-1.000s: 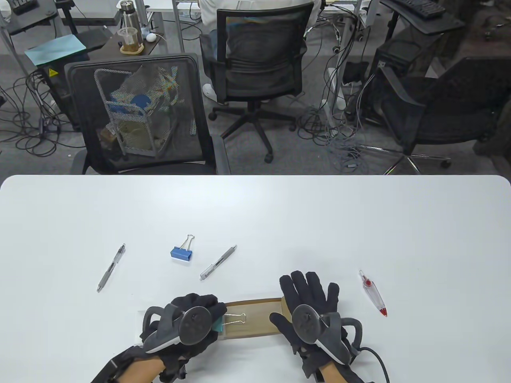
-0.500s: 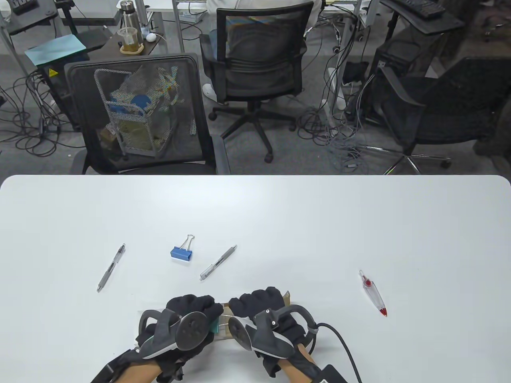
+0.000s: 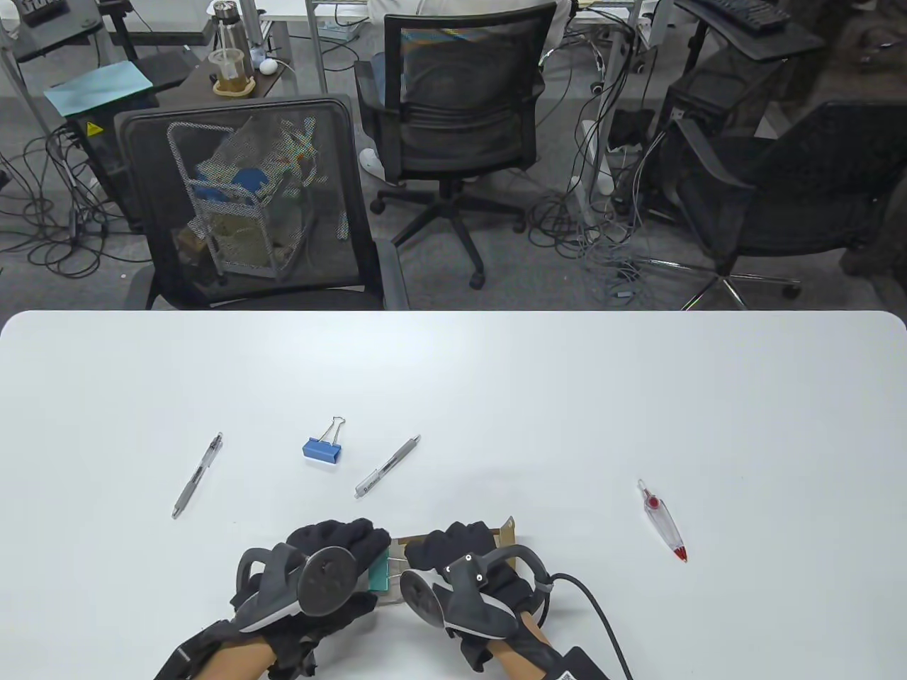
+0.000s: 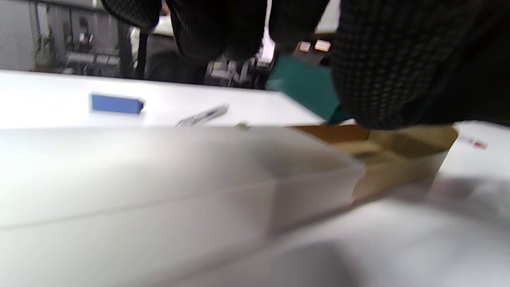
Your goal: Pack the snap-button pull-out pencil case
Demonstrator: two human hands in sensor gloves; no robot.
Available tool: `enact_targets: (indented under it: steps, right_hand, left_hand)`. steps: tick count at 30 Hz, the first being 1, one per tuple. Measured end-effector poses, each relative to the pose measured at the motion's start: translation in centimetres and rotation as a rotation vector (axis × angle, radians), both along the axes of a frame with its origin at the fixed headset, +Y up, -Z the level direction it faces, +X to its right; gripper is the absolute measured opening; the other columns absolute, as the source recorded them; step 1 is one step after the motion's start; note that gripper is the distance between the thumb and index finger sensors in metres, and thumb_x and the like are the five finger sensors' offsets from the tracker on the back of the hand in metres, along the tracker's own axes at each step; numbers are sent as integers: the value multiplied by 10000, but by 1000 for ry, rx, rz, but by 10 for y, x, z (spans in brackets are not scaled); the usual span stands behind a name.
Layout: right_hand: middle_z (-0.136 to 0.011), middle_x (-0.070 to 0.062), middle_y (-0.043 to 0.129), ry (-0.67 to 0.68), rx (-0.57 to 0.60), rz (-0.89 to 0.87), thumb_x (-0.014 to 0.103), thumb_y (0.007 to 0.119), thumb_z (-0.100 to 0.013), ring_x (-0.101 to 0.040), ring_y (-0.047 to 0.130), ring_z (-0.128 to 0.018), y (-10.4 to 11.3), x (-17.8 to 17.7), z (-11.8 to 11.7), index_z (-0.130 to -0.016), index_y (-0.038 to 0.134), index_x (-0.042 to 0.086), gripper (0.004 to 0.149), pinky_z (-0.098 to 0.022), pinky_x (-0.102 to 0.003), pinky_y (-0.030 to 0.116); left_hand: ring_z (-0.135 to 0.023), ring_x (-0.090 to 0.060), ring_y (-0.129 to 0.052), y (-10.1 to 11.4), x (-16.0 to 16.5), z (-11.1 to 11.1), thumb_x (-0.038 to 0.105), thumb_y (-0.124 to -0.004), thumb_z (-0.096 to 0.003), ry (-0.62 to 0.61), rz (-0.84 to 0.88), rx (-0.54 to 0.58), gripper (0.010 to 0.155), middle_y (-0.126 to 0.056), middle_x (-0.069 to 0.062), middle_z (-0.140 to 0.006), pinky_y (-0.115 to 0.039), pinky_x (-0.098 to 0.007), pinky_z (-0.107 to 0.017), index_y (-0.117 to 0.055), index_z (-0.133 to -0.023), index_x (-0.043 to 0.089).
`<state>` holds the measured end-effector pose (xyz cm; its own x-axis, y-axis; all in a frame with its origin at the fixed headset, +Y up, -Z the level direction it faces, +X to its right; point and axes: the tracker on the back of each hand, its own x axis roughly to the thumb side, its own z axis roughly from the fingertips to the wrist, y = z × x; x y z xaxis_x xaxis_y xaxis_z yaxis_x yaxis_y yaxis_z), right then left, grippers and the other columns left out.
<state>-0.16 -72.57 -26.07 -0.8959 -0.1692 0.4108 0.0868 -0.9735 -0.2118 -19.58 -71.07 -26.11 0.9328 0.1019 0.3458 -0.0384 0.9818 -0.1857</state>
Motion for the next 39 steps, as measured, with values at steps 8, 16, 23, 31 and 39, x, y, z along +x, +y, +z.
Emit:
enact_targets:
  steps: [8, 16, 23, 31, 39]
  right_hand:
    - [-768, 168, 971, -49, 25, 114, 549, 813, -362, -68, 950, -669, 7, 16, -1, -852, 778, 398, 514, -634, -358, 811]
    - [-757, 167, 992, -75, 37, 344, 540, 836, -352, -65, 963, -661, -2, 15, -2, -831, 810, 410, 498, -630, -348, 819]
    - [-745, 172, 998, -65, -65, 245, 532, 848, -342, -55, 968, -651, -12, 0, -11, -814, 824, 430, 483, -624, -338, 823]
    - [-727, 175, 1003, -78, -246, -23, 526, 889, -326, -53, 970, -641, -24, -9, -30, -768, 865, 453, 449, -613, -334, 826]
    - [-688, 183, 1012, -88, -261, -96, 530, 918, -303, -43, 977, -618, -32, -16, -34, -709, 897, 456, 413, -602, -326, 832]
  left_hand:
    - [-1171, -293, -533, -22, -26, -24, 581, -987, -263, 111, -118, -193, 995, -543, 68, -1211, -402, -613, -851, -519, -1115, 372]
    - [-1097, -246, -702, -30, -28, -30, 553, -998, -249, 114, -76, -201, 904, -656, 93, -1155, -493, -582, -841, -627, -1061, 411]
    - [-1092, -243, -705, -32, -30, -31, 556, -999, -244, 112, -62, -200, 904, -658, 97, -1150, -495, -581, -839, -632, -1057, 413]
    - [-1092, -244, -703, -33, -31, -32, 557, -999, -243, 111, -52, -205, 908, -655, 95, -1151, -495, -581, -839, -628, -1059, 411]
    - [-1090, -246, -705, -34, -32, -32, 558, -999, -240, 111, -51, -203, 914, -655, 93, -1151, -497, -581, -837, -626, -1061, 409]
